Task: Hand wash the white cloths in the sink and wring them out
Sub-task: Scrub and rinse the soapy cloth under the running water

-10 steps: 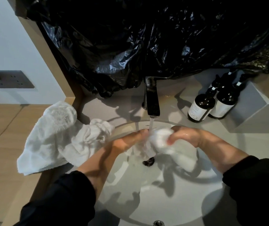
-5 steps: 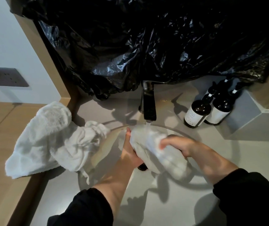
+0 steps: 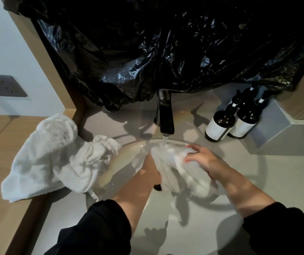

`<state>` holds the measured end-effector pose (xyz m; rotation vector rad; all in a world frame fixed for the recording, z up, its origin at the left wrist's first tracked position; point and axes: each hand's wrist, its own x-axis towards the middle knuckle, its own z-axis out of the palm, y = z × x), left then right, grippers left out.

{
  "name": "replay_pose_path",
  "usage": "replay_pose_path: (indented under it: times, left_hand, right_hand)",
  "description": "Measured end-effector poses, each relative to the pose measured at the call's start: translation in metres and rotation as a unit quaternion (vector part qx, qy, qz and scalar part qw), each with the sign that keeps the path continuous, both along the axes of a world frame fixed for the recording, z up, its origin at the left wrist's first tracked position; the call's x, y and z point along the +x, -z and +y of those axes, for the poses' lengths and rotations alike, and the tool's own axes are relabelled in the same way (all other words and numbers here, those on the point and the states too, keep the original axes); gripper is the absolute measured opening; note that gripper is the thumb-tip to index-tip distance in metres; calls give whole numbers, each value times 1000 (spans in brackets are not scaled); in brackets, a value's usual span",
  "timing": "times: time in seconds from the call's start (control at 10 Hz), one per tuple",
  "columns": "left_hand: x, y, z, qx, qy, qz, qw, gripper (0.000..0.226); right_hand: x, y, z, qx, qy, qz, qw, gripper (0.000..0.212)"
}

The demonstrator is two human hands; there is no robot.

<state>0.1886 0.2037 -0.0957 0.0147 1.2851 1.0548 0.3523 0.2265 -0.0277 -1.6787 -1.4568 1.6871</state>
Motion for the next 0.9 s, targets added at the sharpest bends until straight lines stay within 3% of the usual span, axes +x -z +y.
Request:
replay_pose_path:
  times: [0.1, 0.2, 0.3, 0.4, 0.5, 0.6, 0.7, 0.8, 0.9]
  left_hand:
    - [-18, -12, -24, 12, 81, 25, 996, 27]
    - [-36, -12, -29, 18, 161, 139, 977, 30]
    - [-62, -21, -33, 136, 254, 176, 941, 21]
    - [-73, -39, -52, 343, 438, 191, 809, 78]
    - [-61, -45, -54, 306, 424, 474, 709, 124]
    - [-47, -45, -52, 329, 389, 485, 710, 107]
    - [-49, -54, -42, 291, 451, 489, 688, 49]
    - [-51, -56, -28, 245, 470, 418, 738, 43]
    - [-46, -61, -19, 226, 411, 359, 807, 38]
  right_hand:
    - [-2, -13, 0, 23, -30, 22, 999, 50]
    - [-7, -27, 2, 41, -106, 24, 993, 43]
    - [-20, -36, -1, 66, -187, -60, 978, 52]
    - [-33, -37, -6, 78, -207, -57, 974, 46]
    - [-40, -44, -10, 88, -241, -17, 966, 47]
    - [-38, -45, -9, 85, -238, -8, 968, 47]
    - [-31, -43, -4, 116, -239, -79, 961, 34]
    - [-26, -39, 3, 157, -176, -74, 969, 24]
    - [-21, -23, 8, 167, -119, -82, 975, 25]
